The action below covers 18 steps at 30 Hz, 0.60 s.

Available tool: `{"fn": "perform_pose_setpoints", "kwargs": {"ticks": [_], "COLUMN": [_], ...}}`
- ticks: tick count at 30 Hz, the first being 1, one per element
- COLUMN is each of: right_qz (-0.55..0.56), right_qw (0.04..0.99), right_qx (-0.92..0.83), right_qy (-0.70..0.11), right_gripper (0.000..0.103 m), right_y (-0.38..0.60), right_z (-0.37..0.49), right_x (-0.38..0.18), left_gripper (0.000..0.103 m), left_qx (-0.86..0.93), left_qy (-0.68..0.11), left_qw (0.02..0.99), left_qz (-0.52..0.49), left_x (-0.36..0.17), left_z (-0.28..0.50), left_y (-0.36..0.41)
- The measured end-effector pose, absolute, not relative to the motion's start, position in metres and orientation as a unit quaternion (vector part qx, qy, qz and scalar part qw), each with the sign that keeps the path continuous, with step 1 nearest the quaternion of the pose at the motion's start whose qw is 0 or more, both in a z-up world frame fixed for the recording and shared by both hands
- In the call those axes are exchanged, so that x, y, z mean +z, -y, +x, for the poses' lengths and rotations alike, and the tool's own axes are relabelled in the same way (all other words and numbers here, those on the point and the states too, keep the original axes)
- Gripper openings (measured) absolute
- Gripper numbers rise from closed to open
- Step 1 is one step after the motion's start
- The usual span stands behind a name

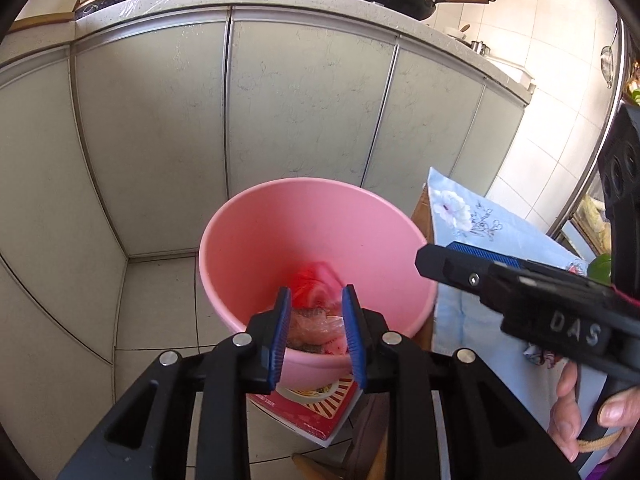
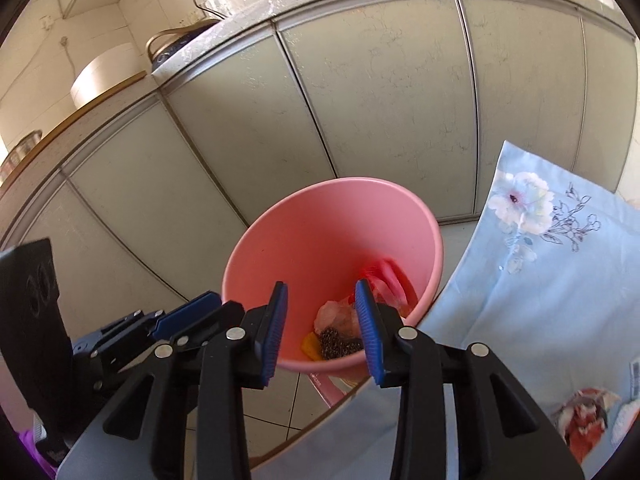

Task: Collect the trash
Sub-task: 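Carry the steel wool and red mesh bag over the pink bin and open both grippers, then move both open tools back over the remaining trash on the table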

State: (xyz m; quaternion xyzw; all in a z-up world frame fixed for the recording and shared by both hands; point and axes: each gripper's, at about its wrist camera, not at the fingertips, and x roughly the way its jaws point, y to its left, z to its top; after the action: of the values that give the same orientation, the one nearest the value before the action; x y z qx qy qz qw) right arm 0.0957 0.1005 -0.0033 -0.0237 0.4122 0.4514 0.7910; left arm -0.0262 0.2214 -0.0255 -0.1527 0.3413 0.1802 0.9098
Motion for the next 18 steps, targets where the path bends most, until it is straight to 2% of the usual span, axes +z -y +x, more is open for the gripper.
{"fn": "perform_pose_setpoints", "kwargs": {"ticks": [15,18], "right_qz": [-0.024,-0.018], "right_qw": [0.829,0.838], "right_qx": [0.429,0.413], "right_qy": [-0.359,-0.356], "right_gripper": [0.036,0.036], "right_y": [-0.014,0.012], "right_z": [0.038,0.026], "right_x": [0.022,0.019], "left_gripper": [0.025,0.029], "left_qx": [0.129,0.109], "left_qy": [-0.330,-0.329], "left_qw": [0.925,0.927], "left_qz": [-0.139,-0.140], "left_x": [-0.005,-0.003], "left_z": [-0.042,-0.042], "left_y": [-0.173,-0.160]}}
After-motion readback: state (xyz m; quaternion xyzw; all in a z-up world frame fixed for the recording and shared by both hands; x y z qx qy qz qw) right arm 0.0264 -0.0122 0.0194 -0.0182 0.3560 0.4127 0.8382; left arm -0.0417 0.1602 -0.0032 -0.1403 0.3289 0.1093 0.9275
